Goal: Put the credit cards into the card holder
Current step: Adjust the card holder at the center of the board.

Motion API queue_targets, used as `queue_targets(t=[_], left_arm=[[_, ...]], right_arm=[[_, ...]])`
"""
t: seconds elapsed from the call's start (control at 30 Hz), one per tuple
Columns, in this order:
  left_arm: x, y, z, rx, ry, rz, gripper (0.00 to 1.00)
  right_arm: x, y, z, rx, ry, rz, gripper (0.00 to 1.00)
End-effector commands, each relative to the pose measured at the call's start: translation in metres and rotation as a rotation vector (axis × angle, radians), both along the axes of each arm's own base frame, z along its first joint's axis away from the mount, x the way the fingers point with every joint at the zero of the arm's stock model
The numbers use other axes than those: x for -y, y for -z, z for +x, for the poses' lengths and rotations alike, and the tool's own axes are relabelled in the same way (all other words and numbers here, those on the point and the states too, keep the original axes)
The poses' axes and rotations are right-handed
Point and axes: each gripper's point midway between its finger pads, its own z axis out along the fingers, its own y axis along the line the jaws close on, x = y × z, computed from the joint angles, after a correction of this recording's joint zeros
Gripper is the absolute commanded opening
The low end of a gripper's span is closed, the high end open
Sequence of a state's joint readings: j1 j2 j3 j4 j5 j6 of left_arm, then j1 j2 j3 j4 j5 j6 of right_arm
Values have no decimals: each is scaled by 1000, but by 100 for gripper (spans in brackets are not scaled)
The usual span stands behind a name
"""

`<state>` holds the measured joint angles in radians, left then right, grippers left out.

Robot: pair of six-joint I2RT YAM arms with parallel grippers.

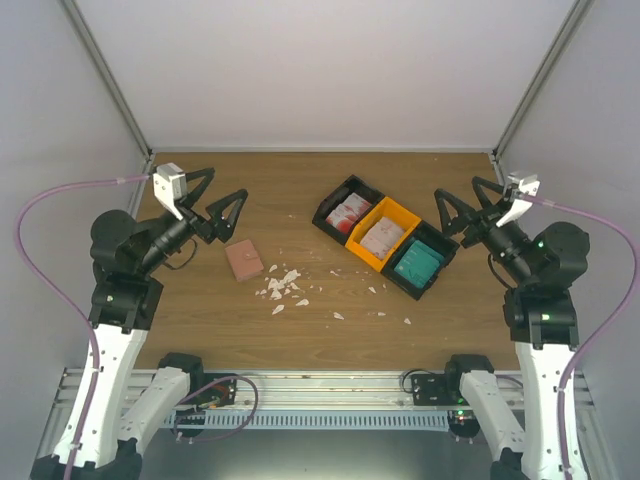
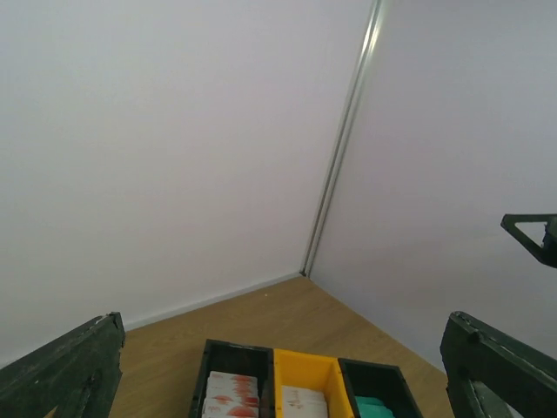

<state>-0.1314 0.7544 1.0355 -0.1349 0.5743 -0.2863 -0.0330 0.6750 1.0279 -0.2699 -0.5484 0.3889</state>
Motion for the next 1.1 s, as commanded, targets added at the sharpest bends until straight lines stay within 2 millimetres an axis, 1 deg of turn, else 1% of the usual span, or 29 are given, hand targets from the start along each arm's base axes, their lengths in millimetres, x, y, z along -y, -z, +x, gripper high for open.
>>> queue_targets(t=[0.0, 0.07, 0.13, 0.33, 0.43, 0.53, 0.7, 0.9, 1.0, 1.07], left_arm=[[-6, -3, 7, 8, -45, -42, 99], [-9, 1, 11, -24, -66, -70, 99], [-8, 5, 13, -58, -62, -80, 99], [-20, 29, 30, -140, -146, -137, 99], [-14, 38, 32, -158, -109, -132, 99], [-7, 41, 32, -171, -64, -117, 99], [-6, 46, 34, -172, -63, -103, 99], [-21, 57, 43, -214, -167, -129, 99], [-27, 74, 51, -274, -216, -132, 99], [-26, 93, 56, -343, -219, -129, 99]], right_arm=[[-10, 1, 1, -14, -61, -12, 100], [-17, 5, 2, -33, -114, -7, 100], [-22, 8, 3, -45, -154, 1, 100], [-35, 12, 5, -44, -260, 15, 100], [-39, 17, 11, -67, -290, 20, 100], [-38, 23, 17, -82, -288, 22, 99], [-28, 28, 29, -97, -205, 32, 100], [-8, 42, 43, -150, -60, 31, 100], [7, 58, 53, -219, 44, 33, 100], [15, 72, 60, -270, 92, 31, 100]])
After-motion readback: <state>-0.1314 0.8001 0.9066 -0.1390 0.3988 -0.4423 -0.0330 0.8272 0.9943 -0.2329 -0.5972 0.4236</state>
